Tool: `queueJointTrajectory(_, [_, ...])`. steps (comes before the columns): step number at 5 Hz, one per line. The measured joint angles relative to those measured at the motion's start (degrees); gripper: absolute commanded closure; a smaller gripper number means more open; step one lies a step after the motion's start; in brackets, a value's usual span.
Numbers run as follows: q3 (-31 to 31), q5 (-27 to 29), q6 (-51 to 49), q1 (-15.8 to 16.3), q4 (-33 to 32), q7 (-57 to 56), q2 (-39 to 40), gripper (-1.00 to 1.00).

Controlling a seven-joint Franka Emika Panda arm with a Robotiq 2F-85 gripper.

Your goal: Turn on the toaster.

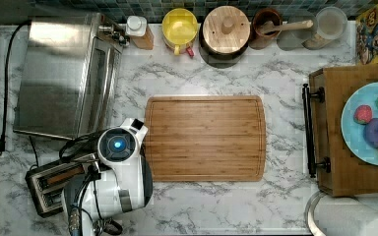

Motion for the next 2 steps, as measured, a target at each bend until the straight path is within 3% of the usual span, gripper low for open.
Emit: queueJointTrajectory(2, [0.21,-0.48,0.31,0.10,0.00,0.03,0.03,1.00])
